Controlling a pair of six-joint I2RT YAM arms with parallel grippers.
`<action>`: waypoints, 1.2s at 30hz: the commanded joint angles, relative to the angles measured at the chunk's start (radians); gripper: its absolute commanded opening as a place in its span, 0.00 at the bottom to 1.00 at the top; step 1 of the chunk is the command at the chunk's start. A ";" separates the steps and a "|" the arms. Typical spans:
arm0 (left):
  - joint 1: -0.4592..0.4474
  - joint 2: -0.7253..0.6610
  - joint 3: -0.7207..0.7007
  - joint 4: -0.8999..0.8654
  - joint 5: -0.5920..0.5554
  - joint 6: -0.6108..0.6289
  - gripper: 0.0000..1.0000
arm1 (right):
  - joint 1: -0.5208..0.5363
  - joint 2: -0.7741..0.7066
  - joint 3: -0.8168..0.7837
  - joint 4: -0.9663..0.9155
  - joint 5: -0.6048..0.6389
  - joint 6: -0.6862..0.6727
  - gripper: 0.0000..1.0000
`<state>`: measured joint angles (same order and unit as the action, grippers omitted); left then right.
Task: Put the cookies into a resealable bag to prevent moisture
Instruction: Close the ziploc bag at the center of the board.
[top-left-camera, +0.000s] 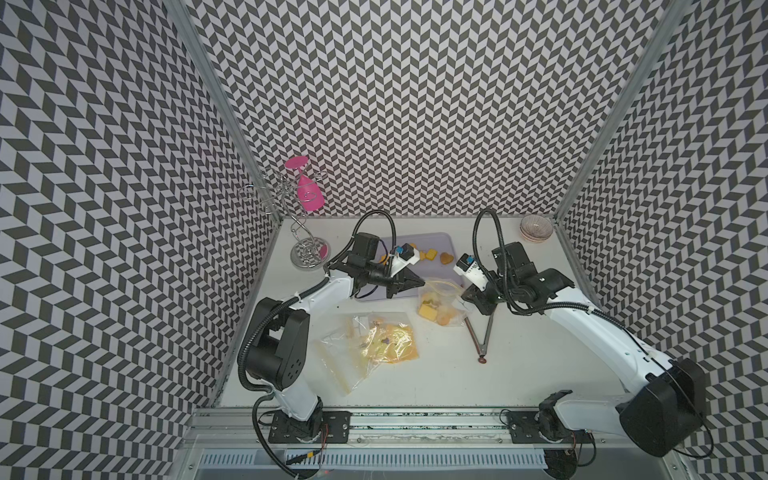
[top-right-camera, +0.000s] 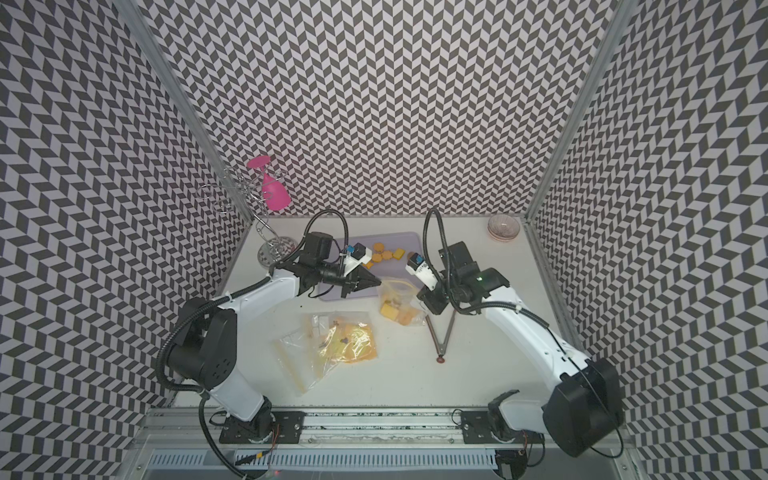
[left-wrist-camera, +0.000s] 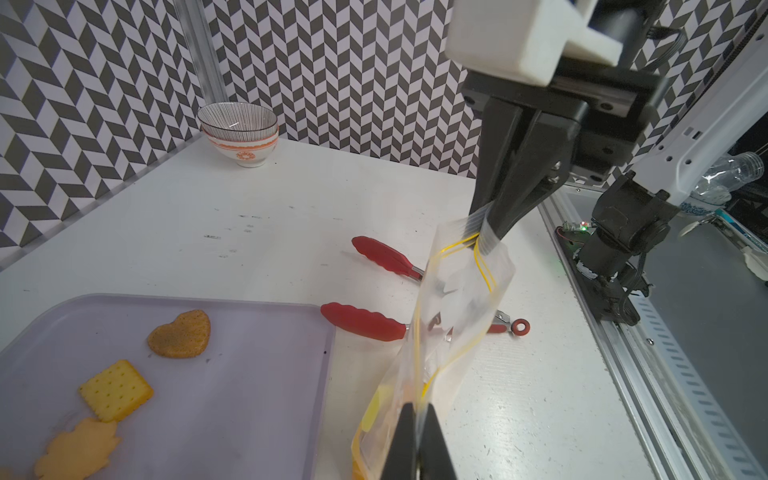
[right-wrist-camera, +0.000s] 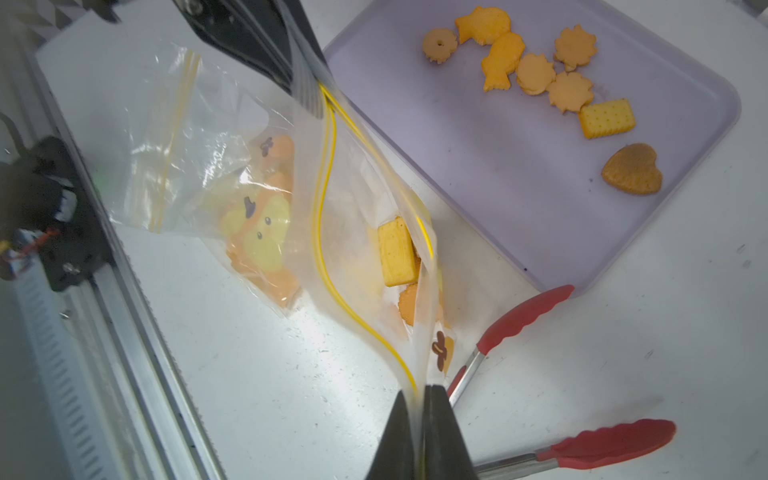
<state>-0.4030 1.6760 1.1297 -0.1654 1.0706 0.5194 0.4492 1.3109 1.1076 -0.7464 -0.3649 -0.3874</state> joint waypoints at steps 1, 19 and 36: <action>0.006 0.006 0.028 -0.010 0.022 0.024 0.00 | 0.008 0.015 0.024 0.050 0.013 -0.020 0.35; 0.017 0.007 0.035 -0.038 0.081 0.064 0.00 | 0.014 0.027 0.026 0.112 -0.004 -0.083 0.09; 0.016 0.012 0.038 -0.040 0.086 0.064 0.00 | 0.018 0.033 0.023 0.140 -0.025 -0.123 0.01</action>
<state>-0.3874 1.6760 1.1313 -0.1909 1.1213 0.5564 0.4610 1.3441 1.1156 -0.6483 -0.3744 -0.4908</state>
